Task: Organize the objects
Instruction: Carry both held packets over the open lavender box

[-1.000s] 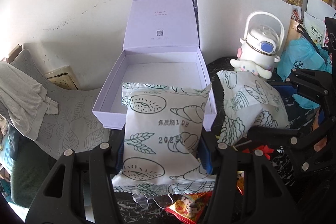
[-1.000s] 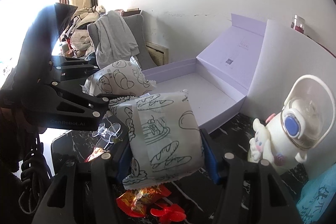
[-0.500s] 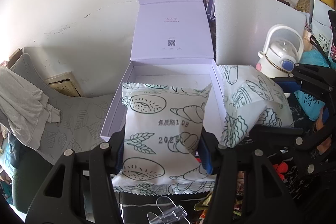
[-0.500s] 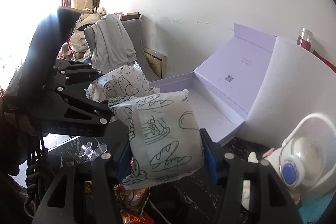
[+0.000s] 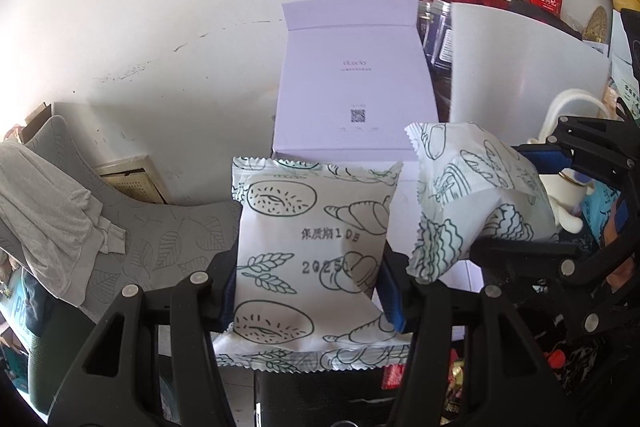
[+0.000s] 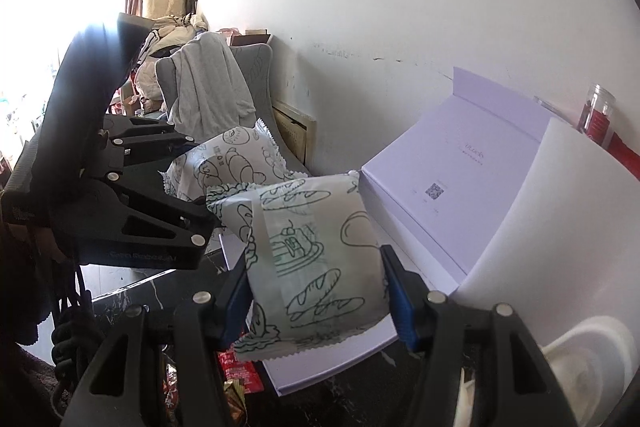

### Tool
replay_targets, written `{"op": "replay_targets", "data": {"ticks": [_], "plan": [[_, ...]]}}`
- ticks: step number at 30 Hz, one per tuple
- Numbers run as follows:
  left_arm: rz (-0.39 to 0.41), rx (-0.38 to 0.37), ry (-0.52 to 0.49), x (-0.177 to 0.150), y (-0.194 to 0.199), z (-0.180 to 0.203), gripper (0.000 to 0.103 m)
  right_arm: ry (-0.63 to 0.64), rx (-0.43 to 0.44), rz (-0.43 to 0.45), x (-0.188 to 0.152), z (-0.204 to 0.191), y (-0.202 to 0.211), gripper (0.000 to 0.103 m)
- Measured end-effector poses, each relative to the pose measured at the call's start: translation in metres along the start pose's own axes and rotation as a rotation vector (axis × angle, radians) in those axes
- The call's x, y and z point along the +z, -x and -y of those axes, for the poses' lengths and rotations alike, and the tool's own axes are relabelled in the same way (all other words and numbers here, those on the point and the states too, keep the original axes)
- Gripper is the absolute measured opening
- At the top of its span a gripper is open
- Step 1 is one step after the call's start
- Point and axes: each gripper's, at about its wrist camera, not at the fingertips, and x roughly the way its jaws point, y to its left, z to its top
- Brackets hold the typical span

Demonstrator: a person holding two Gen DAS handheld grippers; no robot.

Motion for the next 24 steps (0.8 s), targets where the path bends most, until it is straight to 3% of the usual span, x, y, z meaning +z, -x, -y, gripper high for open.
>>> {"op": "replay_targets", "data": {"ticks": [5, 12, 18, 24], "plan": [[-0.006, -0.001, 0.008, 0.015, -0.015, -0.01, 0.054, 0.001, 0.001, 0.006, 0.012, 0.014, -0.013, 0.06], [-0.021, 0.024, -0.018, 0.033, -0.043, -0.01, 0.054, -0.1, -0.012, 0.002, 0.02, 0.045, -0.032, 0.06], [-0.06, -0.004, 0.021, 0.041, -0.073, -0.014, 0.054, -0.191, -0.048, -0.014, 0.021, 0.068, -0.046, 0.06], [-0.073, -0.012, -0.018, 0.059, -0.097, -0.009, 0.054, -0.232, -0.077, -0.041, 0.028, 0.08, -0.064, 0.06]]}}
